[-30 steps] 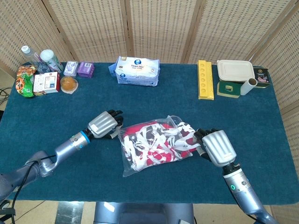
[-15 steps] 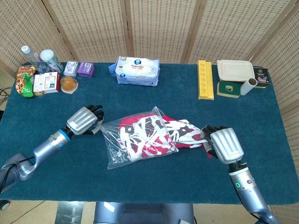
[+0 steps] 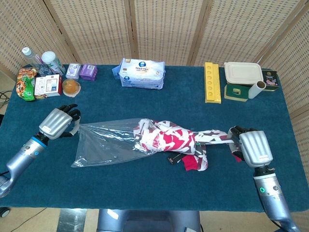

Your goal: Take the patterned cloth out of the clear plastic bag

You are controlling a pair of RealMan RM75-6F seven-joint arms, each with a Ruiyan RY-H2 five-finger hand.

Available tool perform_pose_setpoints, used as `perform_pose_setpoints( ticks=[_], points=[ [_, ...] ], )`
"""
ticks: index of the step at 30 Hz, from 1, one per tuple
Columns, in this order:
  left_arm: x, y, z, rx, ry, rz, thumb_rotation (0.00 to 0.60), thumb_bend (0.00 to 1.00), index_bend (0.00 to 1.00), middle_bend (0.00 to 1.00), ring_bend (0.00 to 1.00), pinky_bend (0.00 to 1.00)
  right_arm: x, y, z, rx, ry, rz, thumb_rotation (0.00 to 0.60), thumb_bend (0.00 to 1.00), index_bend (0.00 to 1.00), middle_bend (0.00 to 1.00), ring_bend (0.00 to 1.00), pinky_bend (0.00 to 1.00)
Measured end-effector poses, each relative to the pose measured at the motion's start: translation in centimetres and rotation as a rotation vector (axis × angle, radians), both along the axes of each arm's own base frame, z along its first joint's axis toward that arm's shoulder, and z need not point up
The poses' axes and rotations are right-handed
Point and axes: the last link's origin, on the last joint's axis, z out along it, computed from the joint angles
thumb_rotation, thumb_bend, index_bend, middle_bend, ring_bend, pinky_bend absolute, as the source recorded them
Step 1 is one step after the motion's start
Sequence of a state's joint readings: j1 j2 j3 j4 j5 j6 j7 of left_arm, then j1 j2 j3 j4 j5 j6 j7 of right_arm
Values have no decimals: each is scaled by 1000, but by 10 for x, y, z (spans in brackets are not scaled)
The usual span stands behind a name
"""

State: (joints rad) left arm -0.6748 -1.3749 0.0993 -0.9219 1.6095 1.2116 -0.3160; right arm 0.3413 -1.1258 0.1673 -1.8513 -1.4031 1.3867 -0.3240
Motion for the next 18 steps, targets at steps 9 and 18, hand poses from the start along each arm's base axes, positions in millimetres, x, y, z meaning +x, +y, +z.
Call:
perform_pose_setpoints(
  ticks=[9,18],
  points=[
    [-24,-3,20,81,26,67,600,493,687,367,187,306,-23,2,17,-53,-14,-56,600,656,745,540,685,655],
    [-34,-3,18,81,10,144,600,168,314,261,107,215,-36,7,23,-55,-13,-81,600,583,562,456,613,639]
  ],
)
